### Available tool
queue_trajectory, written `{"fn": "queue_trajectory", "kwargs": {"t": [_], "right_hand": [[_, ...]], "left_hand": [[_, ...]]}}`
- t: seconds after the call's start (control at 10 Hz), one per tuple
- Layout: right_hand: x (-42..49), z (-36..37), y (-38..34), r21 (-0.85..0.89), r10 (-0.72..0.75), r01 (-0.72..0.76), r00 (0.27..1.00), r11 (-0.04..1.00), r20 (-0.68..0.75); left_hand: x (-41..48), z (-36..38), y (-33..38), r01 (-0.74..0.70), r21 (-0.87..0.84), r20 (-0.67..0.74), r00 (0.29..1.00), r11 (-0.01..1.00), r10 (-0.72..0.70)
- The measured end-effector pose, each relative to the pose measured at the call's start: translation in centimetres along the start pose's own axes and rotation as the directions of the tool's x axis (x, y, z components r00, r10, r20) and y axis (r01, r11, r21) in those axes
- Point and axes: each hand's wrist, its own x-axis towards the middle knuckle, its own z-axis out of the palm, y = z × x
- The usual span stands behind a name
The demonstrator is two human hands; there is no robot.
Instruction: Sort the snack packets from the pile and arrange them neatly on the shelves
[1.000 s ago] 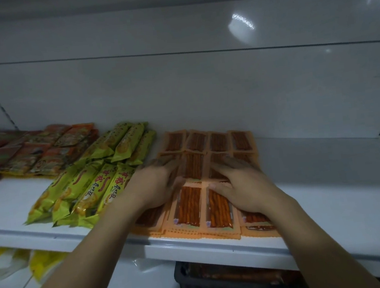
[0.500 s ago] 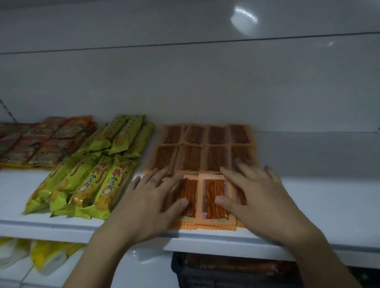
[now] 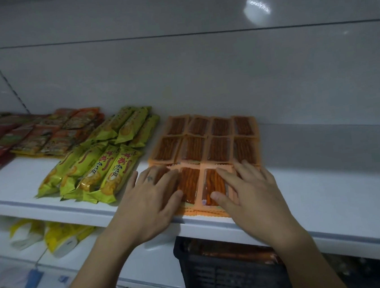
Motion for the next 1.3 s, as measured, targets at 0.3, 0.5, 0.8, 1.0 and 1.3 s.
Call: {"fn": "queue_trajectory", "kwargs": {"t": [0.3,0.5,0.8,1.0,1.3], "right_hand": [[0.0,-0.1,-0.4,0.020,0.005,-0.005,1.000,1.000,-0.025],[1.3,-0.7,-2.6,0.001,-0.002,0.002,0.997,1.000,-0.071],[2.8,-1.0,-8.8,-0.082,0.037,-0.051,0.985,0.995,-0.166],[2.6,0.0,-16.2,-0.143,0.097,-0.114,0.988,0.983,-0.122],[1.1,0.6,-24.7,-0.193,0.212,-0.234,0.969,0.953,-0.129]], "left_hand": [[-0.9,0.5,-0.9,-0.009,-0.004,-0.029,1.000,1.000,0.009],[-0.6,-2.7,-3.4,-0.014,0.084,-0.091,0.996,0.996,0.021],[-2.3,-6.0,-9.2,-0.111,0.150,-0.069,0.990,0.982,0.122],[-4.1,-8.0,-14.8,-0.240,0.162,-0.014,0.969,0.957,0.245],[-6.9,-10.3,-20.8,-0.381,0.101,-0.013,0.923,0.919,0.384]]}}
